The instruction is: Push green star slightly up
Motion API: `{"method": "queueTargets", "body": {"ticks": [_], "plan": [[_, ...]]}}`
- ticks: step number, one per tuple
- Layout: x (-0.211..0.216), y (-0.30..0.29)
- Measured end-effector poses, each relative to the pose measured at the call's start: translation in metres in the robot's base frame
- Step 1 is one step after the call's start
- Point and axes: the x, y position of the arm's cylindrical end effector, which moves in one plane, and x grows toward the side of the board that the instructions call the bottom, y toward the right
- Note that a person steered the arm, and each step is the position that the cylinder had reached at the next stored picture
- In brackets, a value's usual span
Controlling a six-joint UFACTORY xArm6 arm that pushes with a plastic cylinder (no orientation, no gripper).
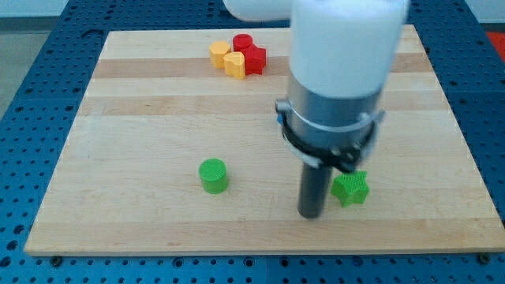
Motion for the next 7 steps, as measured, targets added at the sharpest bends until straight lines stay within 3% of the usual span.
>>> {"method": "queueTargets", "body": {"ticks": [1, 2, 4, 7], "plan": [[0.028, 0.034], [0.009, 0.059], [-0.074, 0.055], [-0.09, 0.073]]}}
